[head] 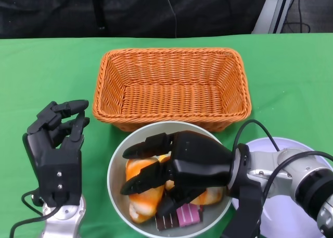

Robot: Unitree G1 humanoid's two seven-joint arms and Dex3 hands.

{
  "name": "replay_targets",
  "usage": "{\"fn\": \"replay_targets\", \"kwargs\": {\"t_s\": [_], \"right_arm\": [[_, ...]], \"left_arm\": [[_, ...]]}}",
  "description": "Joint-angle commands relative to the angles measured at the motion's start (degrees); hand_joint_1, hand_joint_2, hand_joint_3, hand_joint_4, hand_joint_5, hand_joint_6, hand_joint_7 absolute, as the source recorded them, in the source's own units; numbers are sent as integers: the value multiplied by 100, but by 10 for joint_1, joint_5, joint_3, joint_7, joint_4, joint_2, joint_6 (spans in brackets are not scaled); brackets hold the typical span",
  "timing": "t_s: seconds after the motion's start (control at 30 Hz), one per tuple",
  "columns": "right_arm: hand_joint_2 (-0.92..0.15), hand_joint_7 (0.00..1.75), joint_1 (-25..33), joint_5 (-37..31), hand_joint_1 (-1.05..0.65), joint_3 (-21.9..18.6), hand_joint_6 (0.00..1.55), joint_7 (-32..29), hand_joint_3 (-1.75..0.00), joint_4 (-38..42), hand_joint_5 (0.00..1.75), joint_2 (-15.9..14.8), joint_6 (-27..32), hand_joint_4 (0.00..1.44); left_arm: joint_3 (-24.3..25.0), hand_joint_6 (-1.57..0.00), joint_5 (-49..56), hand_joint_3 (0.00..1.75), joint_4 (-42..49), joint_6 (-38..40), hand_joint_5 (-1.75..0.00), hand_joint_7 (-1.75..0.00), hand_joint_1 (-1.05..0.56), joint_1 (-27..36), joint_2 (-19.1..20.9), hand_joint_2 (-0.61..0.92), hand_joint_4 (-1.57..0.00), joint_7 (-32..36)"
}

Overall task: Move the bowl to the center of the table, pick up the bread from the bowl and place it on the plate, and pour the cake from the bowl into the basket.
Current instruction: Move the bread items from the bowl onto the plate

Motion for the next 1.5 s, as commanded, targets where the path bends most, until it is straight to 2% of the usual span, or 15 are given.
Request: {"fn": "replay_targets", "kwargs": {"t_s": [0.03, 0.2, 0.4, 0.53, 0.57, 0.6, 0.63, 0.67, 0.73, 0.8, 0.87, 0.97, 1.13, 1.37, 1.5], "right_arm": [[-86, 0, -17, -28, -56, 23, 80, -40, -1, 8, 0, -3, 15, 79], [-88, 0, -28, -50, -51, 48, 80, -85, -1, 19, 0, 1, 34, 76], [-84, 2, -38, -74, -38, 82, 85, -157, 0, 47, 0, 14, 59, 76], [-85, 6, -47, -94, -38, 107, 96, -210, -1, 56, 3, 16, 74, 81], [-86, 7, -50, -104, -39, 116, 104, -237, -1, 55, 10, 16, 81, 90], [-85, 5, -53, -112, -39, 124, 111, -257, 0, 56, 26, 17, 87, 92], [-84, 3, -55, -119, -39, 131, 116, -278, 0, 57, 57, 18, 91, 84], [-83, 2, -56, -123, -40, 137, 119, -293, 0, 60, 71, 20, 95, 82], [-81, 2, -56, -124, -40, 144, 123, -320, 0, 65, 85, 24, 97, 82], [-80, 2, -57, -125, -39, 150, 125, -349, 0, 70, 89, 27, 96, 85], [-82, 2, -59, -128, -36, 157, 126, -370, 0, 75, 106, 29, 97, 86], [-83, 1, -63, -125, -34, 162, 126, -377, 0, 81, 120, 30, 92, 85], [-84, 0, -67, -121, -33, 167, 125, -380, 0, 88, 125, 30, 86, 83], [-83, 1, -69, -108, -31, 161, 124, -368, 0, 87, 115, 25, 58, 84], [-84, 1, -73, -98, -29, 155, 125, -368, -1, 81, 117, 19, 34, 84]], "left_arm": [[4, -100, -12, 26, -6, -2, -54, -67, -6, 9, 4, 92, -104, -4], [9, -100, -28, 25, 4, -10, -54, -68, -6, 5, 5, 92, -104, -16], [7, -99, -33, 22, 7, -16, -54, -70, -10, 7, 9, 92, -105, -26], [3, -98, -33, 22, 16, -32, -54, -70, -13, 8, 15, 92, -104, -44], [3, -96, -37, 22, 21, -44, -54, -70, -14, 9, 17, 92, -103, -56], [4, -96, -40, 23, 26, -54, -54, -69, -14, 8, 19, 92, -103, -65], [4, -95, -43, 23, 33, -63, -54, -69, -14, 7, 22, 92, -103, -76], [5, -94, -46, 24, 37, -68, -53, -69, -15, 7, 25, 92, -102, -87], [7, -93, -56, 25, 50, -86, -53, -67, -15, 6, 33, 92, -100, -118], [10, -94, -64, 26, 64, -101, -52, -66, -16, 2, 39, 92, -100, -138], [12, -96, -68, 25, 69, -99, -50, -61, -18, 0, 40, 92, -101, -145], [12, -97, -67, 25, 66, -92, -47, -58, -17, 1, 44, 92, -101, -149], [12, -97, -69, 26, 67, -91, -47, -56, -15, 0, 45, 92, -101, -152], [12, -97, -69, 27, 74, -96, -46, -56, -16, -2, 42, 92, -101, -151], [13, -98, -72, 28, 80, -100, -46, -57, -16, -5, 40, 92, -102, -153]]}}
